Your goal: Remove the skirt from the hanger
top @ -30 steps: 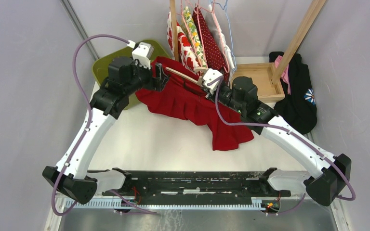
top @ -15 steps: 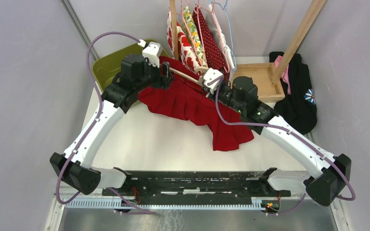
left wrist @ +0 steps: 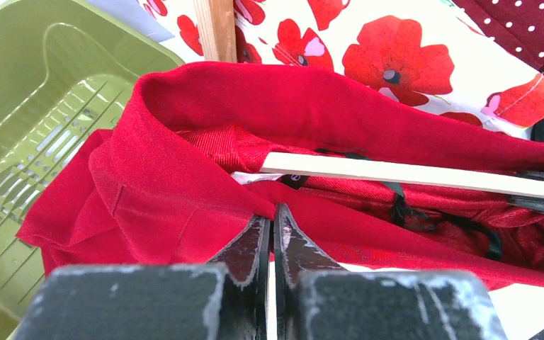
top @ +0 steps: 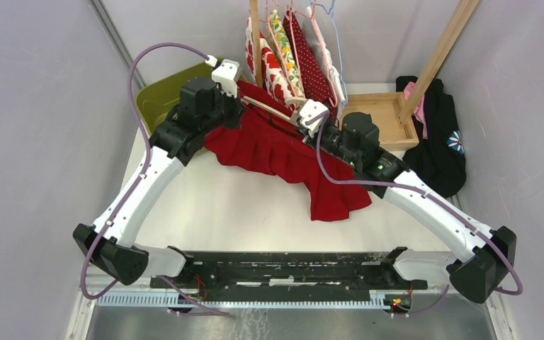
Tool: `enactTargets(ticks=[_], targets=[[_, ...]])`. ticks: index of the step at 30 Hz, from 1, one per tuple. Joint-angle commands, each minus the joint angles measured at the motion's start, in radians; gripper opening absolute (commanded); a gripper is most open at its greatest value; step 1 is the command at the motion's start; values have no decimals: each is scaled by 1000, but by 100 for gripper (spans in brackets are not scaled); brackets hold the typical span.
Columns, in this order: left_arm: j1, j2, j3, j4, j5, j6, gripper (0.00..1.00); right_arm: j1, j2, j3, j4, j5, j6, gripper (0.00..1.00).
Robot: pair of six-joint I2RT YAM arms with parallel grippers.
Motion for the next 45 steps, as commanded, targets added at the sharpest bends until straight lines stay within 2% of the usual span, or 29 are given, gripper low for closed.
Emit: enactTargets(ticks=[1,8,11,15,17,21,29,34,41,45], targets=[[6,21,44,12,-126,98,3,-3,-37,49,147,-5,13,1],[10,24,101,-11,-276,189,3,-3,-44,29,132,-7,13,1],[67,34,152,-25,-337,260,3,-4,-52,14,128,-13,30,1],[261,61,248,-34,-210,253,3,-4,-72,-18,116,-12,45,1],[322,77,287,-28,-185,264,3,-3,-79,-37,113,-10,53,1],[357,142,398,-44,-168,287,3,-3,-83,-71,112,-13,77,1],[410,271,434,16,-74,263,3,-2,-135,-89,42,1,66,1],[423,308,392,16,-12,252,3,-1,-142,-9,50,21,48,1],[436,244,201,75,-36,266,3,-2,-81,162,86,21,-13,1],[445,210,139,89,26,208,3,-2,-21,228,124,6,-35,1]])
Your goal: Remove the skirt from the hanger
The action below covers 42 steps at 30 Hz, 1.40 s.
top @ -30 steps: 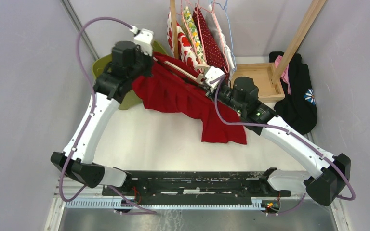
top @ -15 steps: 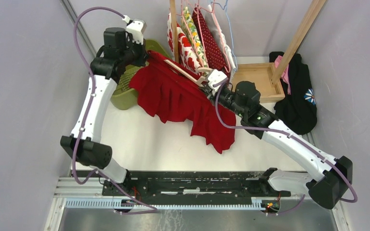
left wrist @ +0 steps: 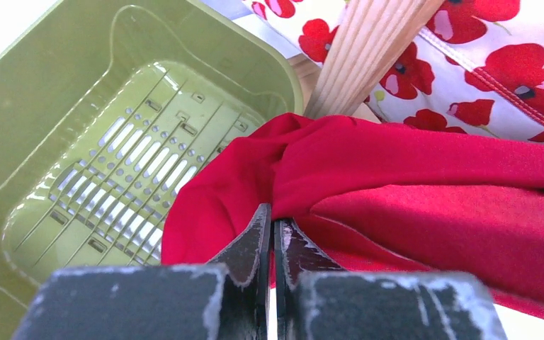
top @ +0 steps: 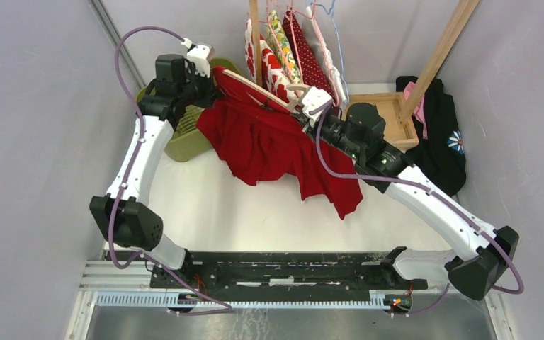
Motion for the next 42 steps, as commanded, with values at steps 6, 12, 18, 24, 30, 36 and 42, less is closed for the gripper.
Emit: enactTargets(ticks=[6,12,18,24,30,36,42], targets=[[104,-115,-98,170,-159,-33,3,-10,88,176,205,-43,19,1],[104,-136,-71,134,-257,45,3,-8,79,136,155,-24,-17,1],[213,-77,11,135,-299,73,3,-8,-76,-11,25,24,-62,1],[320,-11,111,149,-280,72,3,-10,-187,-96,-100,67,-93,1],[317,-20,156,104,-149,-8,3,-10,-234,-115,-168,96,-112,1],[279,-105,-16,113,-168,-5,3,-12,-220,-64,-121,97,-94,1],[275,-175,-176,145,-200,6,3,-20,-235,36,-138,141,-161,1]])
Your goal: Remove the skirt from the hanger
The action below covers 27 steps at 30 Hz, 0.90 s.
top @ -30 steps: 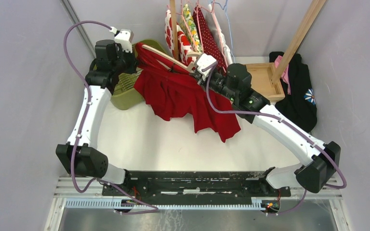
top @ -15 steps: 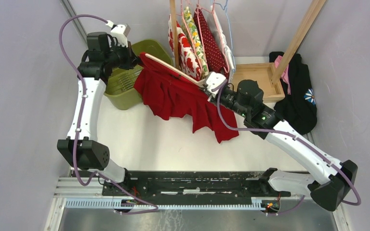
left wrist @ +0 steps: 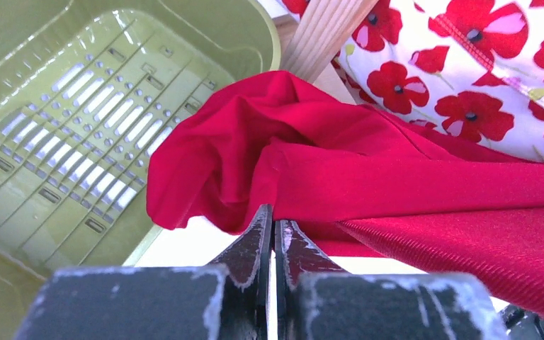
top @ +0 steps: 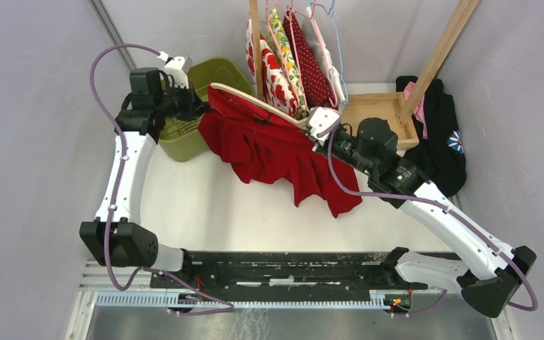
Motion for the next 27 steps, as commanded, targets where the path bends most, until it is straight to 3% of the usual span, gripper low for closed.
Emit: enactTargets(ticks=[1,7,11,19,27], targets=[[124,-32,-74,208,-410,85,3,-39,-111,131,-43,159,-99,1],[123,-38,-89,212,-419,91,3,-52,-136,155,-8,216,-134,1],[114,-31,-67,207,-378,64,3,-52,-99,177,32,175,-100,1],[16,-41,-44,181,-388,51,3,-53,68,284,188,70,37,1],[-138,-29,-54,199,-432,33,3,-51,170,415,235,-7,123,1]])
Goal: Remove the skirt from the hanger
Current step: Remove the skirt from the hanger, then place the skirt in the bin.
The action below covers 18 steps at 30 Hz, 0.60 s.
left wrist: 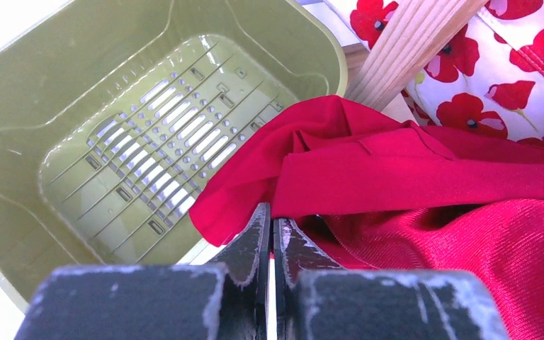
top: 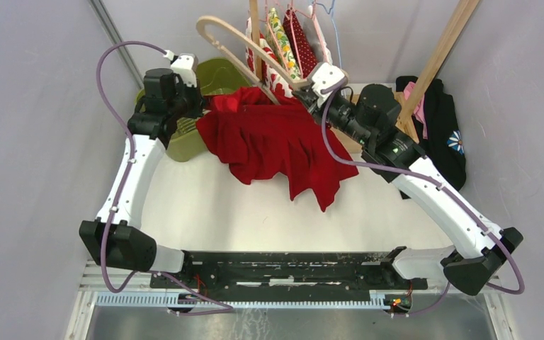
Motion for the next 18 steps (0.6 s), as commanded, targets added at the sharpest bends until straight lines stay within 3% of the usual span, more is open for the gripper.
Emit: enactTargets(ticks=[1,10,18], targets=[[-67,12,28,82,-153,28,3,-19,-4,133,203,-6,55,1],[-168,-2,31,74,-196,28,3,-19,31,246,252,8,90,1],[-168,-35,287,-14,-243,49,3,-20,-13,278,101,244,-117,1]])
